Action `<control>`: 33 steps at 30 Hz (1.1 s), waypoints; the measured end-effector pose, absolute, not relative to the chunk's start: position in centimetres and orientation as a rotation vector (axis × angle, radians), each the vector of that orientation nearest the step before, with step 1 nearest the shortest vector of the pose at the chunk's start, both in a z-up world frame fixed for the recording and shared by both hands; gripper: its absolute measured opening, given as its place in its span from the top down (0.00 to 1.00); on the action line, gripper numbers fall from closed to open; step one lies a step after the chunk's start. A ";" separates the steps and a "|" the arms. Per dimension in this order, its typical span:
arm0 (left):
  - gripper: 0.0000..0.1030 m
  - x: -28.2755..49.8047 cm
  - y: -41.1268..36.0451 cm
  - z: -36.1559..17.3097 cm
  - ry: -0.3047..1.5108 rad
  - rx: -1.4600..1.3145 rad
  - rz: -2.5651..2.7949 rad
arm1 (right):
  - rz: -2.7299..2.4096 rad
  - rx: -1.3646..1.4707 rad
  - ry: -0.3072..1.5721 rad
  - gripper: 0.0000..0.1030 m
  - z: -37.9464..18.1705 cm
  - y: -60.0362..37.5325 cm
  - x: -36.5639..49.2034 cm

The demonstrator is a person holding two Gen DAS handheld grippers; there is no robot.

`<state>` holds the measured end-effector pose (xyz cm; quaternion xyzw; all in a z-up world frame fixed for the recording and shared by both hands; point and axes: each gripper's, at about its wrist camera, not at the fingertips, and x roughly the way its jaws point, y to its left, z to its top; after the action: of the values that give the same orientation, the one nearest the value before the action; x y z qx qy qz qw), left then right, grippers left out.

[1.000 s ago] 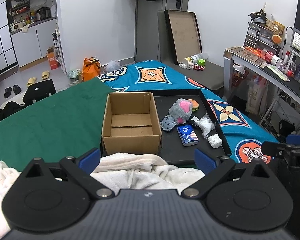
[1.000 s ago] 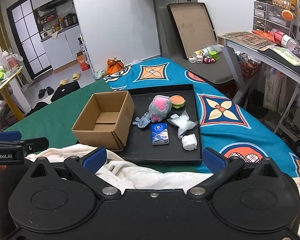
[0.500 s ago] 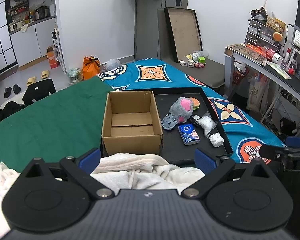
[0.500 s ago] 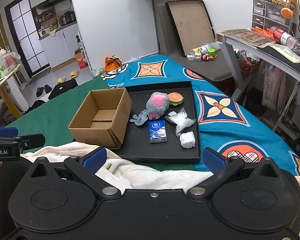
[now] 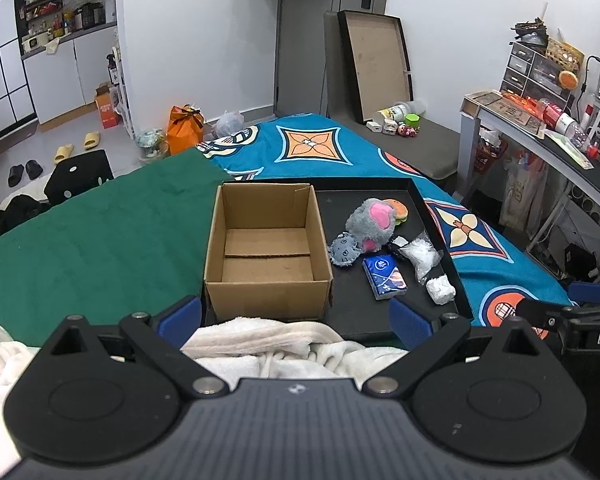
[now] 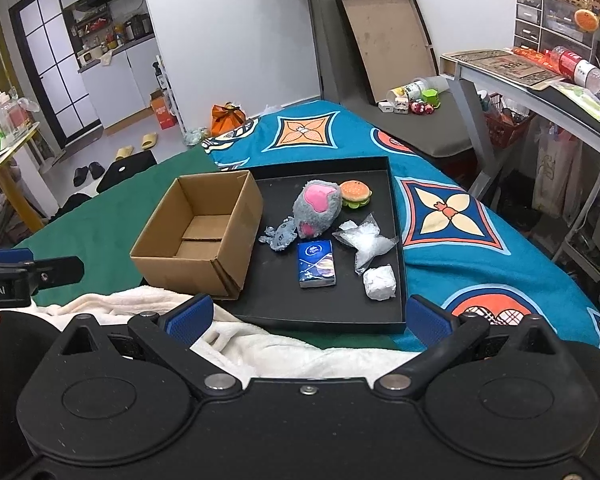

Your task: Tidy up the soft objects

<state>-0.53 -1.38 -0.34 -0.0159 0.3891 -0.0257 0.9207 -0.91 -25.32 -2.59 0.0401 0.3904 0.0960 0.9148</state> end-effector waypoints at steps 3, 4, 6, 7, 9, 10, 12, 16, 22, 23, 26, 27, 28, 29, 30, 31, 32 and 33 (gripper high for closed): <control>0.03 0.3 -1.1 -0.6 0.813 -0.044 -0.042 | 0.193 0.084 0.813 0.00 -3.0 -25.5 -0.3; 0.04 0.6 -1.0 -0.7 0.816 -0.045 -0.037 | 0.192 0.085 0.817 0.00 -3.2 -25.6 0.0; 0.04 1.1 -1.0 -0.8 0.821 -0.045 -0.034 | 0.190 0.095 0.830 0.00 -3.6 -25.8 0.6; 0.04 1.4 -1.0 -0.8 0.825 -0.044 -0.035 | 0.192 0.107 0.837 0.00 -3.7 -25.9 0.9; 0.04 1.8 -0.8 -0.9 0.832 -0.040 -0.035 | 0.204 0.133 0.844 0.00 -3.9 -26.2 1.4; 0.04 2.1 -0.8 -1.0 0.837 -0.040 -0.031 | 0.206 0.141 0.846 0.00 -4.0 -26.3 1.6; 0.04 2.6 -0.5 -1.1 0.842 -0.046 -0.025 | 0.201 0.147 0.855 0.00 -4.3 -26.4 2.1; 0.04 3.9 0.0 -1.3 0.855 -0.049 -0.010 | 0.197 0.166 0.878 0.00 -4.8 -26.7 3.5; 0.04 5.8 0.7 -1.3 0.868 -0.064 0.001 | 0.181 0.182 0.896 0.00 -5.5 -27.2 5.4; 0.04 6.1 0.8 -1.4 0.870 -0.063 0.005 | 0.180 0.186 0.896 0.00 -5.7 -27.3 5.7; 0.04 7.2 1.3 -2.0 0.885 -0.070 0.015 | 0.171 0.189 0.897 0.00 -6.2 -27.6 6.5; 0.05 7.4 1.5 -2.3 0.891 -0.073 0.022 | 0.170 0.184 0.895 0.00 -6.5 -27.7 6.7; 0.05 7.8 1.7 -2.6 0.897 -0.077 0.027 | 0.168 0.181 0.895 0.00 -6.7 -27.8 6.9; 0.06 8.0 2.0 -2.9 0.904 -0.082 0.030 | 0.164 0.180 0.897 0.00 -7.0 -27.9 7.2; 0.06 8.3 2.1 -3.1 0.911 -0.087 0.032 | 0.161 0.183 0.900 0.00 -7.3 -28.0 7.4; 0.06 8.5 2.2 -3.3 0.915 -0.088 0.030 | 0.159 0.187 0.903 0.01 -7.7 -28.1 7.7; 0.06 8.7 2.3 -3.5 0.917 -0.084 0.029 | 0.157 0.192 0.908 0.03 -7.9 -28.2 7.9; 0.06 8.9 2.4 -3.7 0.921 -0.077 0.032 | 0.156 0.198 0.912 0.07 -8.2 -28.3 8.1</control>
<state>8.91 2.38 -3.68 -0.0372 0.4441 0.0157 0.8951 8.15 -28.32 -8.21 0.0954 0.4393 0.0749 0.8901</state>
